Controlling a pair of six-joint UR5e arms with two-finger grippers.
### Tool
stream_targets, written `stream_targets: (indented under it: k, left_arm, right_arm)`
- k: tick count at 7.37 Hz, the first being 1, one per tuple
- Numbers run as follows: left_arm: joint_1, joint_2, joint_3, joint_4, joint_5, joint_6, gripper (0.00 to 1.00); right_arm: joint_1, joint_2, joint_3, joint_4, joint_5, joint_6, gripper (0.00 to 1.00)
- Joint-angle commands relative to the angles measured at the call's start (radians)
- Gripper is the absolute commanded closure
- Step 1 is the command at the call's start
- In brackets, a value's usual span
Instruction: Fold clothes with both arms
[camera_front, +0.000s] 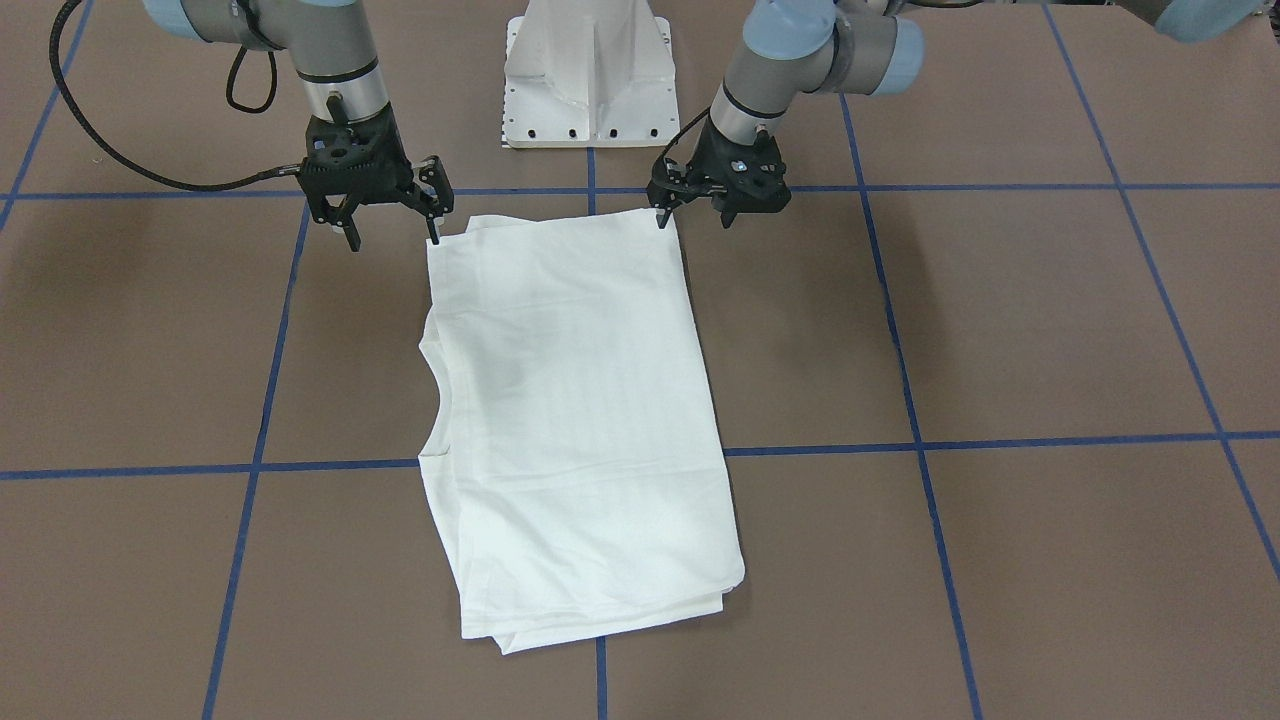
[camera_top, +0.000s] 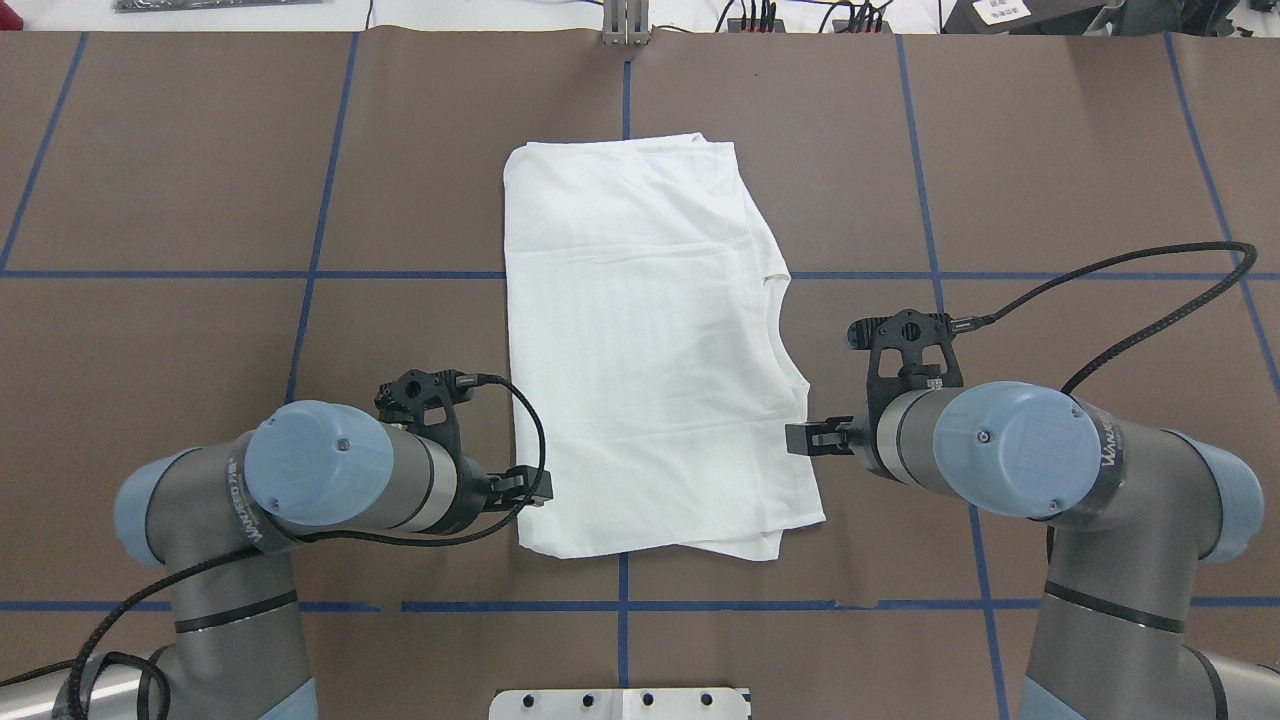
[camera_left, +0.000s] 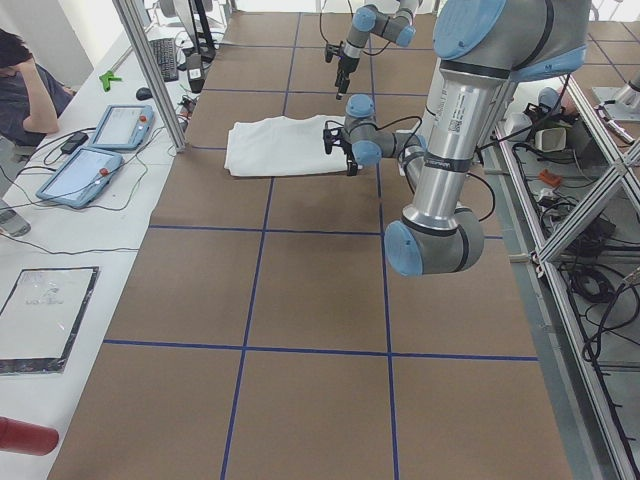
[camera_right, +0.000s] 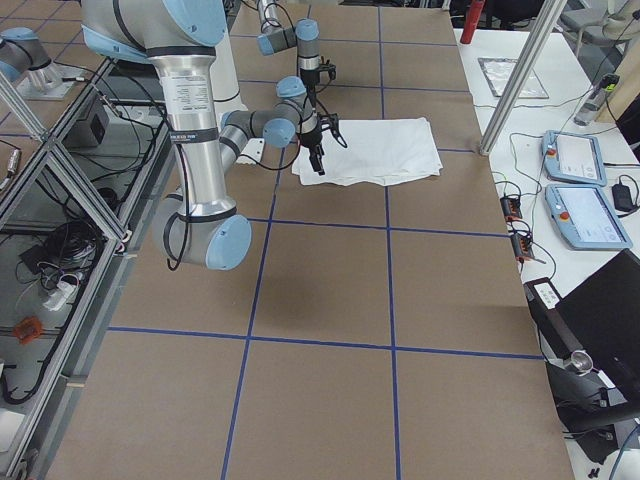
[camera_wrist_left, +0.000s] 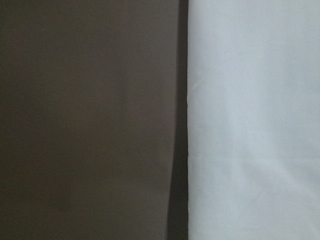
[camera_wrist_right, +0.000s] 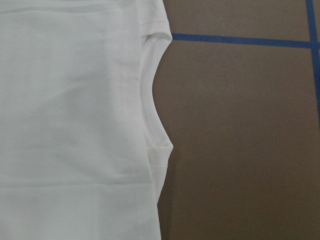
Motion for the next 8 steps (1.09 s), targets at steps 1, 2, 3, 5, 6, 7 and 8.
stream_targets:
  k: [1, 2, 3, 5, 6, 7, 8]
  left_arm:
    - [0.028, -0.039, 0.051, 0.015, 0.025, -0.006, 0.12]
    - [0.028, -0.057, 0.074, 0.013, 0.025, -0.006, 0.24]
    - [0.028, -0.062, 0.079, 0.013, 0.024, -0.006, 0.39]
    - [0.028, -0.062, 0.081, 0.012, 0.022, -0.004, 0.61]
    - [0.028, -0.062, 0.081, 0.012, 0.021, -0.004, 0.73]
    - [0.028, -0.062, 0.078, 0.012, 0.019, -0.004, 0.88]
    - [0.028, -0.062, 0.073, 0.012, 0.021, -0.003, 1.00]
  right_arm:
    - [-0.001, -0.001, -0.011, 0.002, 0.000, 0.001, 0.00]
    - [-0.001, -0.001, -0.016, 0.002, 0.000, 0.001, 0.00]
    - [-0.001, -0.001, -0.017, 0.002, 0.000, 0.001, 0.00]
    - [-0.003, 0.001, -0.021, 0.002, 0.000, 0.001, 0.00]
    - [-0.003, 0.000, -0.021, 0.002, 0.000, -0.001, 0.00]
    - [-0.003, 0.001, -0.024, 0.002, 0.000, 0.001, 0.00]
    - [-0.003, 0.004, -0.030, 0.002, 0.000, 0.001, 0.00]
